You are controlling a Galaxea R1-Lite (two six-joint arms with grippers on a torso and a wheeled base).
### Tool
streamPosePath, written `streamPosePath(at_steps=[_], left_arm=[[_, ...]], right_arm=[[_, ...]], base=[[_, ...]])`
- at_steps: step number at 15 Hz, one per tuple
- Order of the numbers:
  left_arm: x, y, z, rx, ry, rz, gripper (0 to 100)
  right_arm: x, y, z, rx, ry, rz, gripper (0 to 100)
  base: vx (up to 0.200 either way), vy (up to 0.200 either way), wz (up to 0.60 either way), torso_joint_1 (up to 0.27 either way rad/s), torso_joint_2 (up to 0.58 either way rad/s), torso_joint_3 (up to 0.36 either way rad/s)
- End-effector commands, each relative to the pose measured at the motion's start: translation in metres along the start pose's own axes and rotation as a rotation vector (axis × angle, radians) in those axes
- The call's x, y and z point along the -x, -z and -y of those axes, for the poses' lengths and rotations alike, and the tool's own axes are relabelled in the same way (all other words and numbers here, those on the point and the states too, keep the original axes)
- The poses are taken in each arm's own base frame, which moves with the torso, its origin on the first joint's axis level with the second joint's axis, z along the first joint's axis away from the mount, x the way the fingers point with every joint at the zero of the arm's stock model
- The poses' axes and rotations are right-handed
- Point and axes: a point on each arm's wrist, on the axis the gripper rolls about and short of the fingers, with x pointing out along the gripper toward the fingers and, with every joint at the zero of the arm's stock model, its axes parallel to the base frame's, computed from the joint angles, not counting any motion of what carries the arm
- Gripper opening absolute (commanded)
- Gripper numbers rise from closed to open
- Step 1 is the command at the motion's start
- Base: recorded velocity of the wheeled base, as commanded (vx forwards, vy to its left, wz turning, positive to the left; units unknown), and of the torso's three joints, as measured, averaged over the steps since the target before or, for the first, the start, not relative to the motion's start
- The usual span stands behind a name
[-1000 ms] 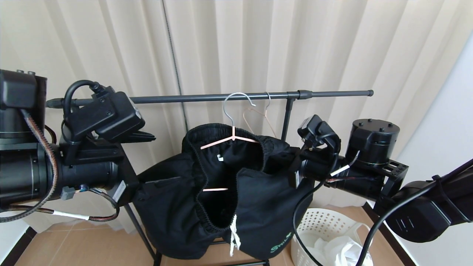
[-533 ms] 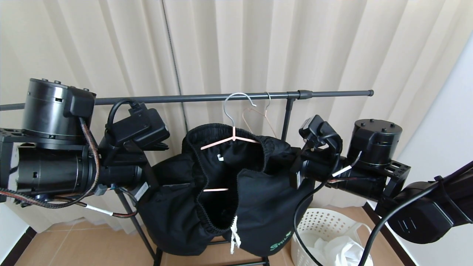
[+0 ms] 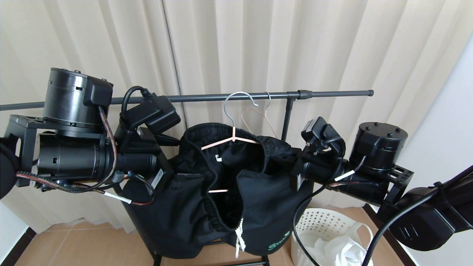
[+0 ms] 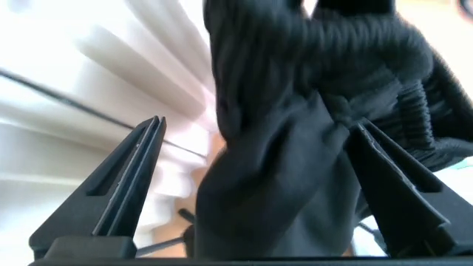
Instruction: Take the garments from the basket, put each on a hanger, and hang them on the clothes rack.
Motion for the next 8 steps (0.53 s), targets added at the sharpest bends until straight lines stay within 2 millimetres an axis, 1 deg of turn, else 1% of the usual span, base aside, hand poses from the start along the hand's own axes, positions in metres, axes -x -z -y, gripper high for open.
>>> streamPosePath(at_steps=[1,3,6,8], left_arm=[[-0.007,-0.0045,0.0024,-0.001,0.019,0.004,100],[-0.009,-0.0067,0.0037,-0.004,0.029,0.009,100],[-0.0136,-0.0045,0.0039,0.0,0.044,0.0,100],[-0.0162,-0.0012,0.0049,0.003,0.05,-0.013,100]], right_arm=[[0.0004,0.0008,-0.003,-0.001,-0.008,-0.003,0],[0.0004,0.0014,-0.0053,-0.001,-0.014,-0.004,0],[0.0011,0.0007,-0.0081,0.0,-0.022,-0.002,0],[0.0036,-0.0037,-0.0096,0.004,-0.025,0.01,0]], base=[[0.0,0.0,0.0,0.0,0.0,0.0],[0.0,0.0,0.0,0.0,0.0,0.0],[0.0,0.0,0.0,0.0,0.0,0.0],[0.0,0.0,0.0,0.0,0.0,0.0]])
